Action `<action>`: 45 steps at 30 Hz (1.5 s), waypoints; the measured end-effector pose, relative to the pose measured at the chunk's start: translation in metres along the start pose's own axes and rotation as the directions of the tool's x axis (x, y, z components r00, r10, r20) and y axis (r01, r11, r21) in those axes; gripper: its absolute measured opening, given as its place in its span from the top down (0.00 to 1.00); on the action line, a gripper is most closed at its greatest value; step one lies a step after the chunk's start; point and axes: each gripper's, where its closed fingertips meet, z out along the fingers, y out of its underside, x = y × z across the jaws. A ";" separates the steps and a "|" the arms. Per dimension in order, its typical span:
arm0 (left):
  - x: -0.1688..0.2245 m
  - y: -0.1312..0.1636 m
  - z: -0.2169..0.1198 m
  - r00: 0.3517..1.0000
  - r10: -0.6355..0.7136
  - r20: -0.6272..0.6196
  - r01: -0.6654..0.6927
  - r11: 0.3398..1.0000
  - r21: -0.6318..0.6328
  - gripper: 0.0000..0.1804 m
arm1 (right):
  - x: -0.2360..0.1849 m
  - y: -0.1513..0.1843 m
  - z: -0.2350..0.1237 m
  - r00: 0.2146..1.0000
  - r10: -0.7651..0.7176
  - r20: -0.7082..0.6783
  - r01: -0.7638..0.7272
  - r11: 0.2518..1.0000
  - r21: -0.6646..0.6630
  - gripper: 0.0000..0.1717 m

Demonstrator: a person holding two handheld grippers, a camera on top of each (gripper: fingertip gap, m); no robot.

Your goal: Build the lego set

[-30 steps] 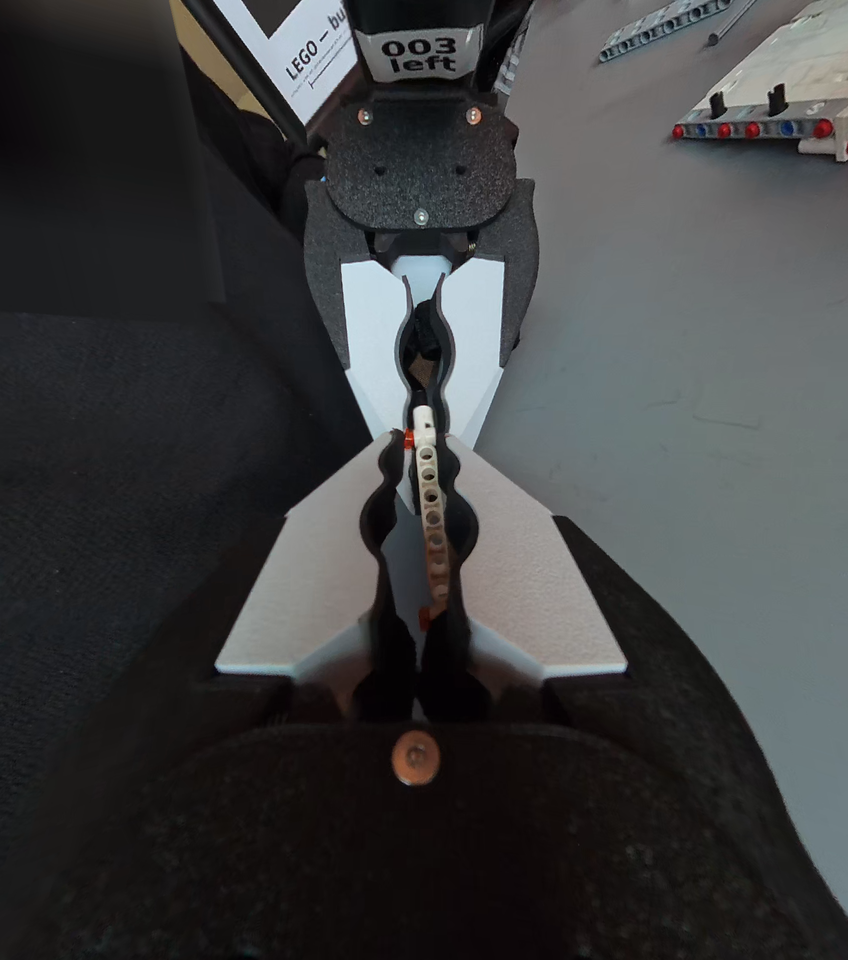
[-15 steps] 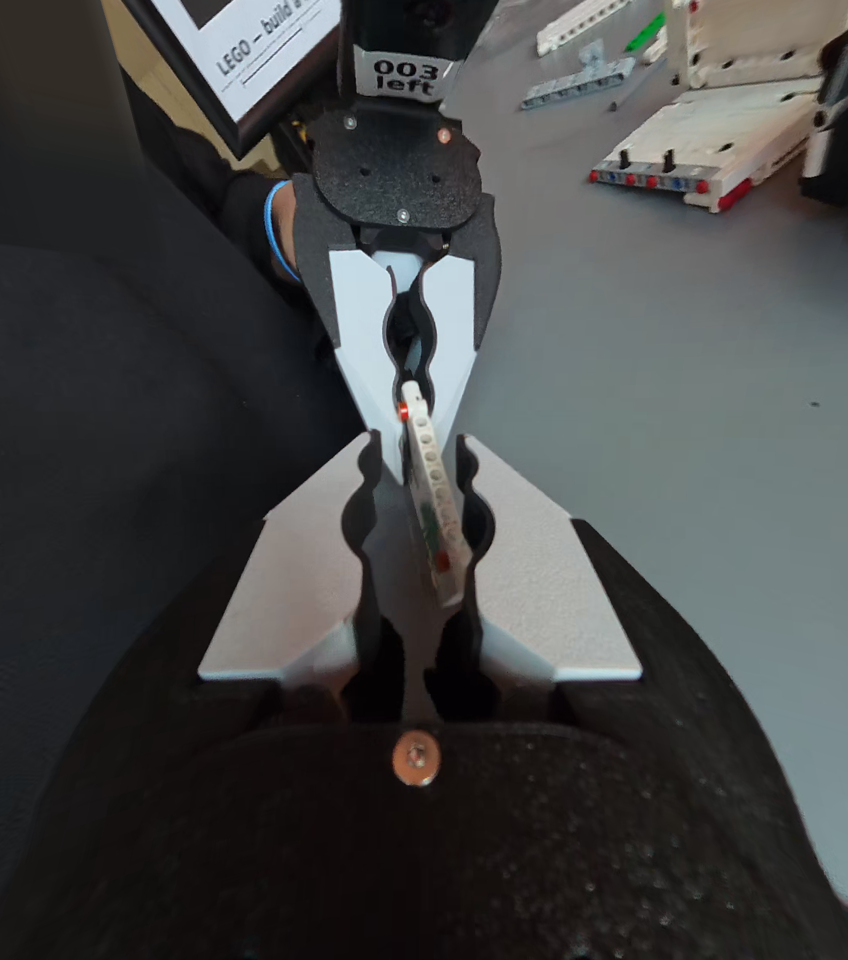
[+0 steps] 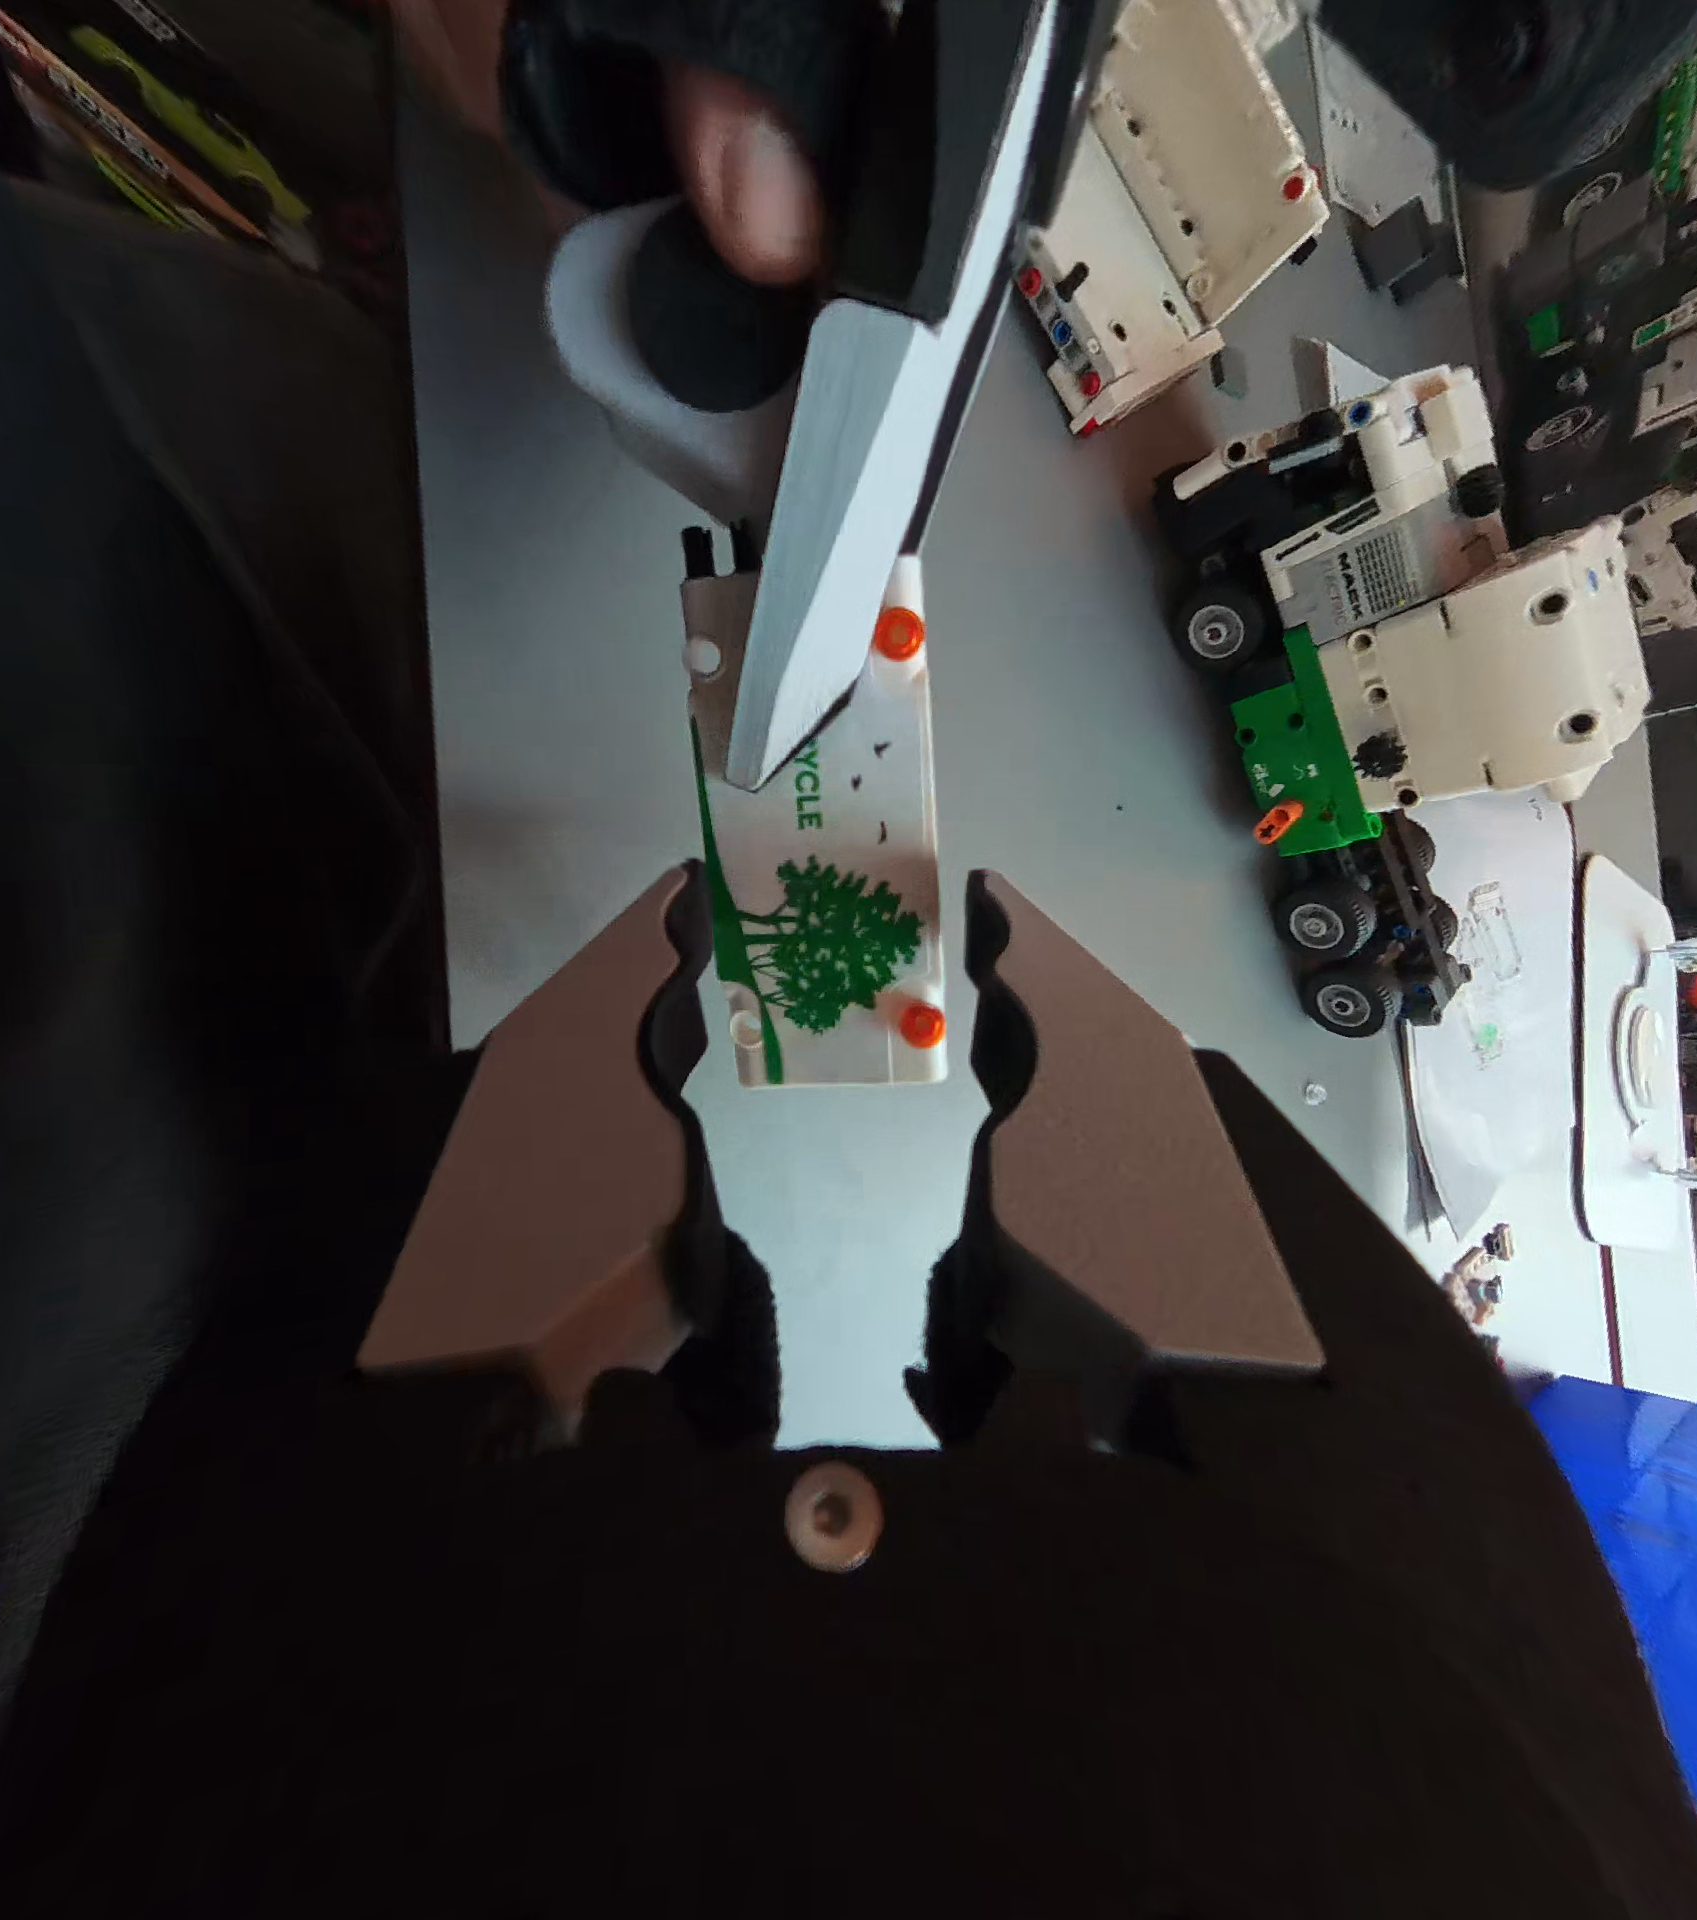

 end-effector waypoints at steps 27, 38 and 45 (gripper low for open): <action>-0.053 -0.026 -0.093 0.618 0.399 0.677 -0.610 0.787 0.092 0.82 | 0.072 0.061 0.065 0.846 0.283 0.452 -0.248 0.959 -0.136 0.76; -0.041 -0.063 -0.070 0.636 0.542 0.550 -0.711 0.689 0.143 0.83 | 0.061 0.058 0.055 0.779 0.307 0.547 -0.340 0.939 -0.044 0.76; -0.042 -0.085 -0.074 0.771 0.473 0.426 -0.611 0.739 0.286 0.83 | 0.065 0.064 0.058 0.840 0.267 0.473 -0.287 0.957 -0.030 0.76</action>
